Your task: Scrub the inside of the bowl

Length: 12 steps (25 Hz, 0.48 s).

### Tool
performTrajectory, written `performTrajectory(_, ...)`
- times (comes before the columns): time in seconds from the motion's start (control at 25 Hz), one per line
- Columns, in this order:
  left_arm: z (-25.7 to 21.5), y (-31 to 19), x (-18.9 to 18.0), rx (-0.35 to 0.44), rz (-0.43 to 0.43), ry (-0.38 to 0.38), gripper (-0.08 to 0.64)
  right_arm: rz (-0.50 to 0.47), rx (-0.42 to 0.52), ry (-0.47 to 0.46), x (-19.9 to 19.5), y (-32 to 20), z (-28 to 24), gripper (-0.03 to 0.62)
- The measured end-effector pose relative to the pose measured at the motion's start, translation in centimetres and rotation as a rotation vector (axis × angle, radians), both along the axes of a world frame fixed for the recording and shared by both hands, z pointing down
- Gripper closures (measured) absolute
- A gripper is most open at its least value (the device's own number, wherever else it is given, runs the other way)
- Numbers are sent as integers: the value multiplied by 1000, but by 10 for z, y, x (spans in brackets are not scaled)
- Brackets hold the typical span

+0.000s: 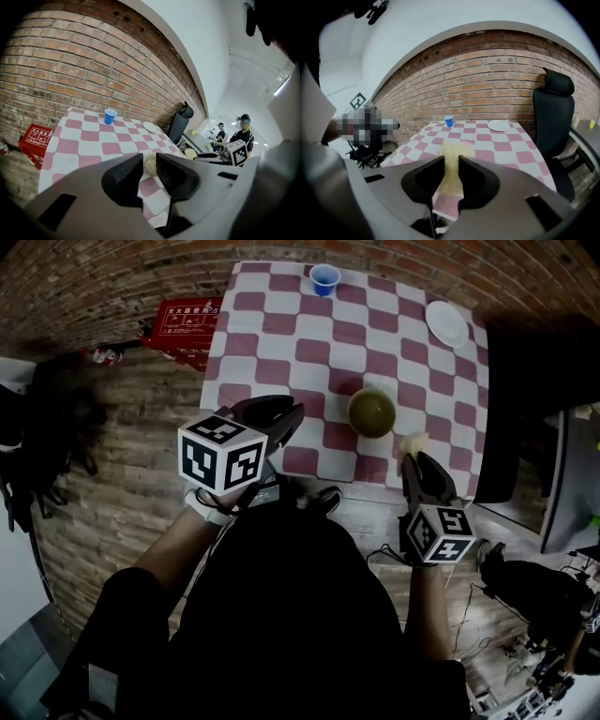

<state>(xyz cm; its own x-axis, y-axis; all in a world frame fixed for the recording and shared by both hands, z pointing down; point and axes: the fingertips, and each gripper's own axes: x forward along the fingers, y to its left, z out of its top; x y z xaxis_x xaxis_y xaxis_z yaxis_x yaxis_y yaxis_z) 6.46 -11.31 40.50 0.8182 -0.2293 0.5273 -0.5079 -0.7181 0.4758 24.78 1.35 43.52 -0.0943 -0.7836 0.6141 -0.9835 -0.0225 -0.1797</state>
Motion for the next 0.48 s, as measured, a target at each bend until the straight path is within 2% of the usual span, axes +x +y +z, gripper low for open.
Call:
performTrajectory(0.2, -13, 14, 14, 56, 47, 1, 466, 13, 115, -159, -34, -5, -34, 489)
performTrajectory(0.36, -29, 29, 28, 214, 129, -45, 466, 27, 223, -285, -51, -9, -65, 489)
performTrajectory(0.48, -39, 35, 39, 284, 188, -48, 466, 32, 272, -280, -50, -14, -81, 489)
